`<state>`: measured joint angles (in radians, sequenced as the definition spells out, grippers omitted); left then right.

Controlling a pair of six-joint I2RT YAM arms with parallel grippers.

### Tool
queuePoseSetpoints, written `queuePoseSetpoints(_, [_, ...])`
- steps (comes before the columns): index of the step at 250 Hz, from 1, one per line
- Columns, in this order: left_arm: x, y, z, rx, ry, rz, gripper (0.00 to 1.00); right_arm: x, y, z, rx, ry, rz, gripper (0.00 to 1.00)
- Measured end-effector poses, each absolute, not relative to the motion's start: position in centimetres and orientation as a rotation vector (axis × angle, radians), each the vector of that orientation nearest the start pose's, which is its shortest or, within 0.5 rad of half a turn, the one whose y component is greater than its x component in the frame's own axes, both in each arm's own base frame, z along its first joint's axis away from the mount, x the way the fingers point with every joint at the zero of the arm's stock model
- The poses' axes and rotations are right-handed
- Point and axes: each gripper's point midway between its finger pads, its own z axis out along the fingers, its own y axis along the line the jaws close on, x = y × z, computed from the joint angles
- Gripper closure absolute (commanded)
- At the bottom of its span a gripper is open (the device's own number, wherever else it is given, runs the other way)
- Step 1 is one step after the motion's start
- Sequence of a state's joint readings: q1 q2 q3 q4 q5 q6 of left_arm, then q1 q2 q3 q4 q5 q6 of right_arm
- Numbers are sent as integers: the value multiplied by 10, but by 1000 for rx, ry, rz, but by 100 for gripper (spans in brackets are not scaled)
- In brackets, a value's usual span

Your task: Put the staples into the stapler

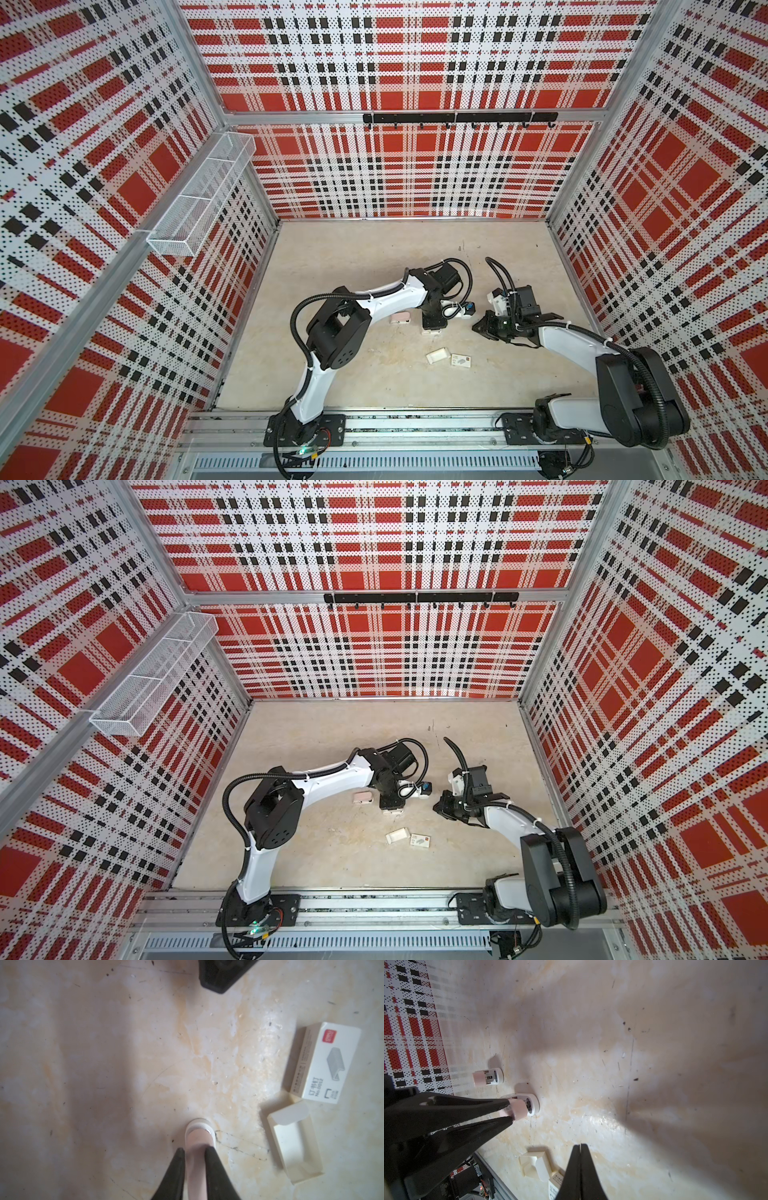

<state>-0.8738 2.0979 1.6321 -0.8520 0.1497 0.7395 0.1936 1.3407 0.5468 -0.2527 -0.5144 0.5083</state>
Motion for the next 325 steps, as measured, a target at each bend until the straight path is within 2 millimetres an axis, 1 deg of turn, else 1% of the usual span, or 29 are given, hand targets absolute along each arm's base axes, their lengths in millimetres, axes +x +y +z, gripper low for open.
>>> queuePoseSetpoints(132, [278,-363,54,-2445,-2327,223,75,263,138,43,238,2688,909,94])
queuePoseSetpoints(167, [278,-361,58,-2447,-2333,211,74,262,138,43,239,2690,908,94])
queuePoseSetpoints(201, [278,-360,63,-2451,-2338,205,74,262,138,45,238,2688,907,94])
queuePoseSetpoints(236, [279,-360,67,-2456,-2343,202,73,267,138,50,232,2676,909,94])
queuePoseSetpoints(257, [278,-359,68,-2455,-2344,201,71,268,139,52,230,2673,909,93])
queuePoseSetpoints(279, [280,-358,73,-2452,-2361,198,68,270,138,54,222,2664,904,87])
queuePoseSetpoints(290, [282,-356,78,-2452,-2377,200,65,271,138,55,218,2658,899,78])
queuePoseSetpoints(304, [284,-355,88,-2451,-2406,205,61,272,137,57,200,2646,887,71])
queuePoseSetpoints(325, [290,-350,106,-2443,-2469,212,49,278,135,63,186,2612,861,56])
